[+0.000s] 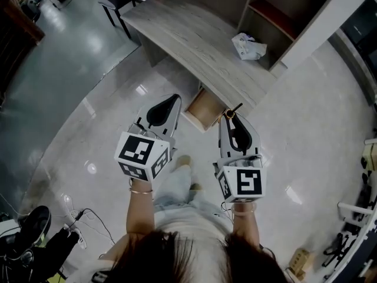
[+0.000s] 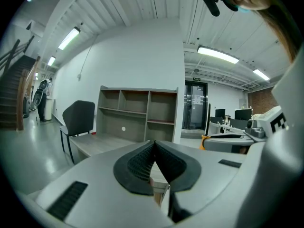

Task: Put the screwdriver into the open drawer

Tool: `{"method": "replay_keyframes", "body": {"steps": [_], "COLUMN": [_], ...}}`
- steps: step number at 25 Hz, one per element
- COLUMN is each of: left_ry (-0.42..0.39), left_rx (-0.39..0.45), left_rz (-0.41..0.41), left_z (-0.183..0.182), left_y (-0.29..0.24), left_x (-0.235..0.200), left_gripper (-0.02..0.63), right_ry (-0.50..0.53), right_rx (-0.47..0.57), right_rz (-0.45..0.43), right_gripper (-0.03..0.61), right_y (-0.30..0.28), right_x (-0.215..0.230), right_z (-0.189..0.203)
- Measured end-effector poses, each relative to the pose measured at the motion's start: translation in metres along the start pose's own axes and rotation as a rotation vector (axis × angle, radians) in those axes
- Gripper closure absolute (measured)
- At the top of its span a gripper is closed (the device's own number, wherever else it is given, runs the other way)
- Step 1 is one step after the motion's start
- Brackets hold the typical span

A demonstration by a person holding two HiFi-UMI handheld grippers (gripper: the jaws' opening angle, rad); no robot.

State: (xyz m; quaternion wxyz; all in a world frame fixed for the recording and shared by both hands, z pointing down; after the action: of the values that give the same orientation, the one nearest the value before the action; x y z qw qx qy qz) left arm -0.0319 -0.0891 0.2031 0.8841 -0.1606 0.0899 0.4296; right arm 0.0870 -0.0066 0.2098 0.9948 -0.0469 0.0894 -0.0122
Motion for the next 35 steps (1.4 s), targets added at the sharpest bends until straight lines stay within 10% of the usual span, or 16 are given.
{"method": "replay_keyframes", "body": {"steps": [15,35], "left_ry": [0.04,0.162], "left_rx": [-0.06,-0.036], "left_rz": [0.065,-0.155], "left_z": [0.008,0.062], "left_y": [-0.069,-0.101], "left_x": [-0.083,-0.151], "left_gripper": [0.598,0.598], "right_ry": [0.105,0.142], "right_rx": [-0.16,-0.371], "right_rz": [-0.002,-0.19], "right_gripper": [0.492,0.492], "right_y": [-0.087,-0.136], "right_x": [-0.019,-0.03], "right_z": [0.055,0.189]}}
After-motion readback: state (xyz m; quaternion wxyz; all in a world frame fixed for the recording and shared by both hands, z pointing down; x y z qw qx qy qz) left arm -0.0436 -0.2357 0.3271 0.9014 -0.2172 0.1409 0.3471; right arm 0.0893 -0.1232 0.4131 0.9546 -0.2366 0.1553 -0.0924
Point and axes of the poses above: the fingertips, and each gripper's own axes: y backward along the fingers, x to its right, z out of its underside, the point moved 2 cm from there along y, backward along the fingers, and after that the axes turned 12 degrees about y, right-handed, at the moved point
